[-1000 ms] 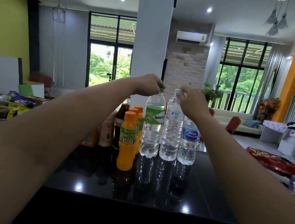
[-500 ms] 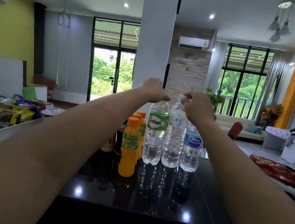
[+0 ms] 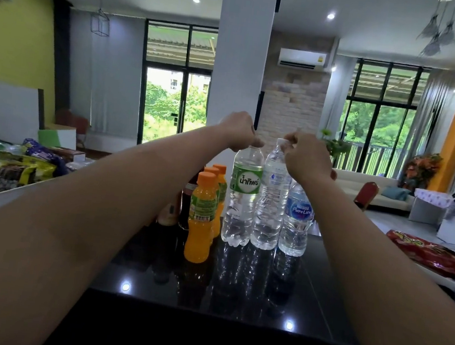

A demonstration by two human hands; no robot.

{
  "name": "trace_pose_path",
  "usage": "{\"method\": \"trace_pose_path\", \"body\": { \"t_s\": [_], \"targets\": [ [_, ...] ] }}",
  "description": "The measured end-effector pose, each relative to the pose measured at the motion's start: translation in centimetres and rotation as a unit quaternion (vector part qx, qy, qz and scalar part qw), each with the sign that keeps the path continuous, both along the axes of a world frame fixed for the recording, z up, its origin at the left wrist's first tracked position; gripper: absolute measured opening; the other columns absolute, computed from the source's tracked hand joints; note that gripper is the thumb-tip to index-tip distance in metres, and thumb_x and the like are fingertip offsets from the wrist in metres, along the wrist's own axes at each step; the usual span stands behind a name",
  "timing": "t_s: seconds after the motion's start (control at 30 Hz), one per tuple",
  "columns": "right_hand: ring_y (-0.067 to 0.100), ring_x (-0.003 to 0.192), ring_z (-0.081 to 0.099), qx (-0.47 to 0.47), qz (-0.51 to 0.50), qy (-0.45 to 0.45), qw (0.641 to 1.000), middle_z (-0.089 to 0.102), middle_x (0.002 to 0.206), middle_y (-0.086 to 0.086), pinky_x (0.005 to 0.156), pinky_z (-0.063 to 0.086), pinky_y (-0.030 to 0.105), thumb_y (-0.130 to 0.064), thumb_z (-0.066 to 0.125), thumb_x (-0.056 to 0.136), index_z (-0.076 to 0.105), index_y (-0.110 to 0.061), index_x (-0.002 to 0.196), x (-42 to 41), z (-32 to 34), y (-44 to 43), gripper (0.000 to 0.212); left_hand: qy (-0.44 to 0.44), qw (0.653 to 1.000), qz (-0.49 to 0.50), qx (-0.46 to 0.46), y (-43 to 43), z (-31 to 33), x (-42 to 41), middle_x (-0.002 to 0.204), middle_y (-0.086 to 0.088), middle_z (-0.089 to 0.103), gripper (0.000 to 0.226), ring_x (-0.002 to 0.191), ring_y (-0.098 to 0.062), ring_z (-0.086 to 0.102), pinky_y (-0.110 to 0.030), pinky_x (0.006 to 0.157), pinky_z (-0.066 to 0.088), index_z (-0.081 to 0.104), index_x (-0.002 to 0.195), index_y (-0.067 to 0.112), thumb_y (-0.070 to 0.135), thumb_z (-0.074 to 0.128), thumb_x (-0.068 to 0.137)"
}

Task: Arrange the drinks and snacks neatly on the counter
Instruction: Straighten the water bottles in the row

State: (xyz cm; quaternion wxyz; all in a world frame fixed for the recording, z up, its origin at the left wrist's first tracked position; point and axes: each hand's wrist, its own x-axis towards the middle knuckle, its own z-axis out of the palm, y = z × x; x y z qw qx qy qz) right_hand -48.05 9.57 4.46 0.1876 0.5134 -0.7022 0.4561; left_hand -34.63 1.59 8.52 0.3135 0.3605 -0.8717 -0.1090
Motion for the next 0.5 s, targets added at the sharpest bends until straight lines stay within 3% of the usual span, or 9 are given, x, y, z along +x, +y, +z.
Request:
{"method": "trace_pose_path", "body": {
  "t_s": [0.2,0.27,0.37,0.5],
  "targets": [
    [0.025,0.099,0.062,-0.003,0.0,0.002,1.0,0.068,0.111,0.006,0.079,0.047,0.033,-0.026,0.05,0.097,0.063,-0.017,0.117,-0.1,-0.3,0.0,0.026,0.012,1.0,-0.004,-0.018,-0.3,-0.5,0.5,0.088,-0.007,0.067,0.037,0.064,-0.013,0.055,-0.034,0.077,0.054,0.07,0.103,0.003,0.035,0.069,0.084],
    [0.025,0.098,0.062,-0.006,-0.002,0.002,1.0,0.067,0.112,0.005,0.077,0.044,0.031,-0.026,0.049,0.097,0.062,-0.017,0.118,-0.2,-0.4,0.0,0.027,0.005,1.0,-0.027,-0.001,0.0,-0.4,1.1,0.097,-0.009,0.066,0.041,0.077,-0.017,0.059,-0.035,0.083,0.052,0.065,0.114,0.003,0.033,0.067,0.086],
    [0.026,0.1,0.061,0.0,0.004,0.013,1.0,0.066,0.115,0.006,0.079,0.045,0.032,-0.025,0.047,0.098,0.06,-0.016,0.121,-0.2,-0.4,0.0,0.028,-0.026,0.998,-0.052,0.007,0.7,-0.4,2.6,0.127,-0.011,0.059,0.052,0.113,-0.025,0.057,-0.038,0.101,0.045,0.049,0.135,0.005,0.029,0.061,0.09],
    [0.029,0.109,0.058,0.015,0.014,0.013,1.0,0.062,0.125,0.01,0.086,0.044,0.035,-0.017,0.047,0.097,0.055,-0.015,0.129,0.1,-0.4,0.4,0.033,-0.065,0.996,-0.065,0.009,1.0,-0.4,5.3,0.133,-0.011,0.057,0.051,0.117,-0.023,0.055,-0.031,0.096,0.041,0.045,0.137,0.007,0.029,0.058,0.093]
  ]
}}
